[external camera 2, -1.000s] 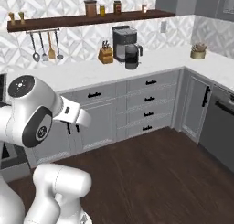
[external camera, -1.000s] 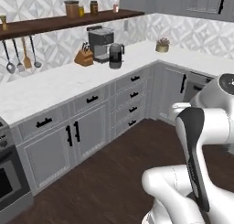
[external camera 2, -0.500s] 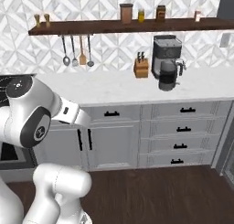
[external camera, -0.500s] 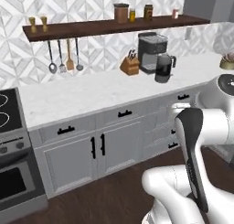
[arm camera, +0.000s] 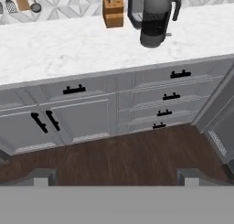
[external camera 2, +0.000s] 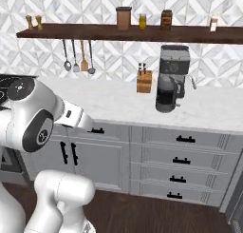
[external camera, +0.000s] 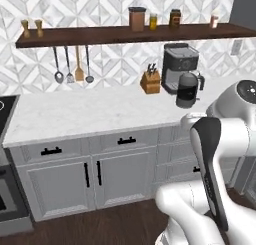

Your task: Navigate to the electric kettle.

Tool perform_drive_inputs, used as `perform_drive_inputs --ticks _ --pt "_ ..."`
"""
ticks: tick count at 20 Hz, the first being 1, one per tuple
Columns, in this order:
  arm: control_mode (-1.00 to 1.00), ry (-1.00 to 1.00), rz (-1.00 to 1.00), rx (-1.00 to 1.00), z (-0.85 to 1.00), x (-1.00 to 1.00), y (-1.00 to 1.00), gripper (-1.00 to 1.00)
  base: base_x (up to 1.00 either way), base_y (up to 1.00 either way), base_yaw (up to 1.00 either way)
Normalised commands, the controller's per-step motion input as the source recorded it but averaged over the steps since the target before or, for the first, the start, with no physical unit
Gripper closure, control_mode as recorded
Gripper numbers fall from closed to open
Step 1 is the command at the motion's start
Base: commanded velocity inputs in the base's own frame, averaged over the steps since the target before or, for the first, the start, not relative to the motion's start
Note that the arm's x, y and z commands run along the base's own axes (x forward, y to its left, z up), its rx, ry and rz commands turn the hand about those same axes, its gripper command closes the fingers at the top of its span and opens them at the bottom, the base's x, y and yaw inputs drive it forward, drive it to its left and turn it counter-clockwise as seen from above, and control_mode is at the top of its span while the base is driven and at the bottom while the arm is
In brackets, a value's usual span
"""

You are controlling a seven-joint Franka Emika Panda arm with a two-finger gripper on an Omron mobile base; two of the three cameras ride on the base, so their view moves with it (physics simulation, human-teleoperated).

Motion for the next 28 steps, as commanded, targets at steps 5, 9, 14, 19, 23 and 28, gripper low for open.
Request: perform_drive_inputs --ticks 5,9,14,19,23,28 --pt "1.0 0.0 0.0 0.0 0.0 0.0 0.0 -1.0 0.55 -1.0 0.16" --pt "1.0 0.0 0.0 0.0 0.0 0.0 0.0 -1.0 1.0 -0.99 0.06" --pt "1.0 0.0 0.0 0.0 0.0 0.0 0.0 -1.0 1.0 -0.76 0.01" --pt "1.0 0.0 0.0 0.0 0.0 0.0 0.0 -1.0 1.0 0.04 0.01" --pt "1.0 0.0 0.0 0.0 0.0 0.0 0.0 -1.0 1.0 0.97 -0.05" --pt "1.0 0.0 0.0 0.0 0.0 0.0 0.0 -1.0 0.94 0.99 -0.01"
